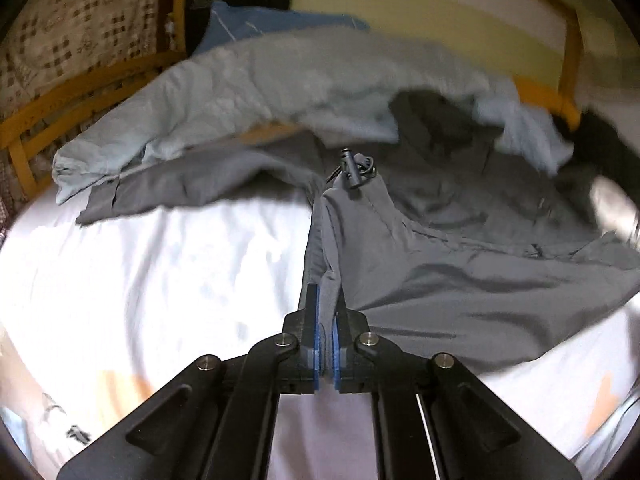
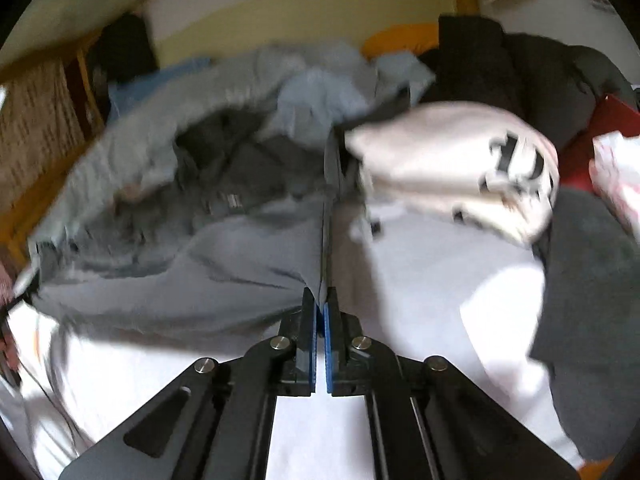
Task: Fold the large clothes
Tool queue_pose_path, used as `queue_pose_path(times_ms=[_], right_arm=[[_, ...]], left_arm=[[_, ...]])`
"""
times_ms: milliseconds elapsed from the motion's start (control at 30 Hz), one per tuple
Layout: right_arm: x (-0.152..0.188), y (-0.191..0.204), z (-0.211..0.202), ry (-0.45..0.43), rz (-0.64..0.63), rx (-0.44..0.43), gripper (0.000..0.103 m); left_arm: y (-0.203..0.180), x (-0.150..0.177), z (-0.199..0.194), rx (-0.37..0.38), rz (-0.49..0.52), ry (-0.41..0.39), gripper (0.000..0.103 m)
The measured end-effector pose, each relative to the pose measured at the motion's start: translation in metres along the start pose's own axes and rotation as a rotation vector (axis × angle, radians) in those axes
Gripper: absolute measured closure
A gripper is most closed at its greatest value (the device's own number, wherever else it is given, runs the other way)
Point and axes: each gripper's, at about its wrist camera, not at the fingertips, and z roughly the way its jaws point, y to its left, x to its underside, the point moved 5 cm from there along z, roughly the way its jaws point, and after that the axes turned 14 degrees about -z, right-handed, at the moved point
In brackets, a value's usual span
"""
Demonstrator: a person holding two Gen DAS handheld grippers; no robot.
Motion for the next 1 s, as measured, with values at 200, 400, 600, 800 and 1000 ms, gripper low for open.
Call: queue_pose_path(times_ms=[200, 400, 600, 800, 1000], right_arm=[[0.054, 0.002, 0.025, 0.130, -0.092, 0.158, 0.077], [0.011, 0.013, -0.004, -0.052, -0.158, 0.149, 0.025], [-0.036, 0.020, 0.044, -0.016, -0.193, 0.173, 0.017], [-0.035, 0.021, 0.102, -0.006, -0.236, 0.280, 0.096], [-0.054, 0.035, 0.078, -0.174, -0.293, 0.408, 0.098]], left_arm=[[0.017, 0.019, 0.030, -0.121, -0.026, 0.050, 0.052], [-0.008, -0.018, 0.008, 0.046, 0.013, -0.047, 0.022], [-0.027, -0.008, 0.092, -0.036, 0.022, 0.225, 0.026], [-0.036, -0.023, 0.088, -0.062, 0.111, 0.065, 0.090], [-0.028, -0.041, 0.093, -0.094, 0.074, -0.030, 0.091]])
